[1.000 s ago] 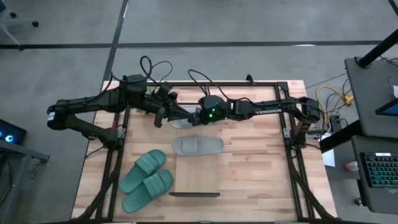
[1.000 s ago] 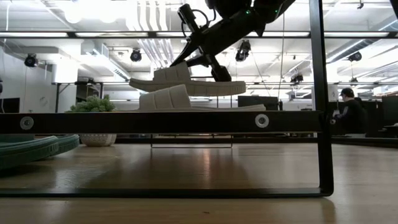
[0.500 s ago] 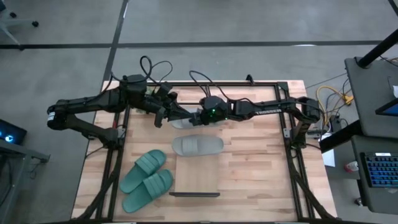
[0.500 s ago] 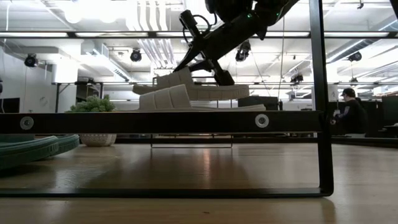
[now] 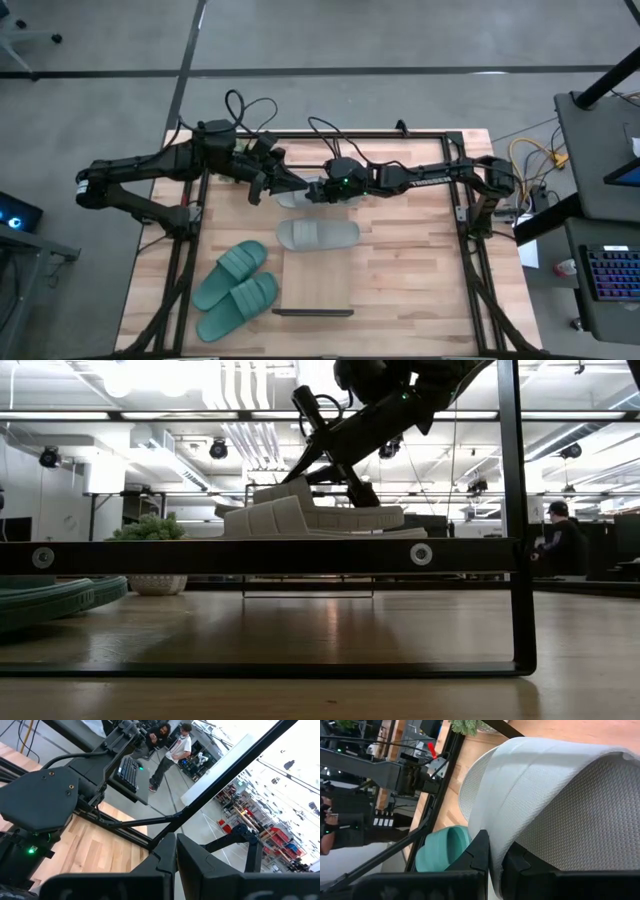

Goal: Pick and place slides into the shelf
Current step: Put the gray slipper on the shelf and align it with the gray slipper

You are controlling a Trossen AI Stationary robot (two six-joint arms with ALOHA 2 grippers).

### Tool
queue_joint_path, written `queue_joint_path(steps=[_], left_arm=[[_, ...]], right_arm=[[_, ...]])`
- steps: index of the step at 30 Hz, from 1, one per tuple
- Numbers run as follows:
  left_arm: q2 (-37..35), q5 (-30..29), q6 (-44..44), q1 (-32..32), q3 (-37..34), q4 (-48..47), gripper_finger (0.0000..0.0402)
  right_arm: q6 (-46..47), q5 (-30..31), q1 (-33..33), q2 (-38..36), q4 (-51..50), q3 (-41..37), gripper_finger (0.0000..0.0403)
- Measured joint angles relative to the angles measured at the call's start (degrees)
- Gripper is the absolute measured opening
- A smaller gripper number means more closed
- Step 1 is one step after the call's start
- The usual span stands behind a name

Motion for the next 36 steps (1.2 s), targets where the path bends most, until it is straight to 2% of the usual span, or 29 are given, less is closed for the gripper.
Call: queue_joint_path(steps=[9,15,23,30,36], left_arm=[[0.02,0.02,0.07,0.00,0.00,0.04,0.0000],[0.02,0.04,0.09,0.00,0.00,0.04,0.0000],[0.02,0.07,0.09,0.00,0.00,0.07,0.0000],[0.02,0.22,0.10,-0.04,0.00,0.07,0.0000],[0.02,0.19,0.11,-0.04,0.00,0.11,0.0000]], right_arm=[[0.63,-0.02,0.00,0.00,0.90,-1.07,0.0013],[4.03,-0.20,0.02,0.00,8.45,-4.66,0.0013],[5.57,-0.20,0.02,0.00,9.42,-6.92,0.0013],[4.76,0.06,-0.03,-0.01,9.52,-5.24,0.0013],[4.70,-1.32,-0.11,3.99,10.01,-2.26,0.0013]])
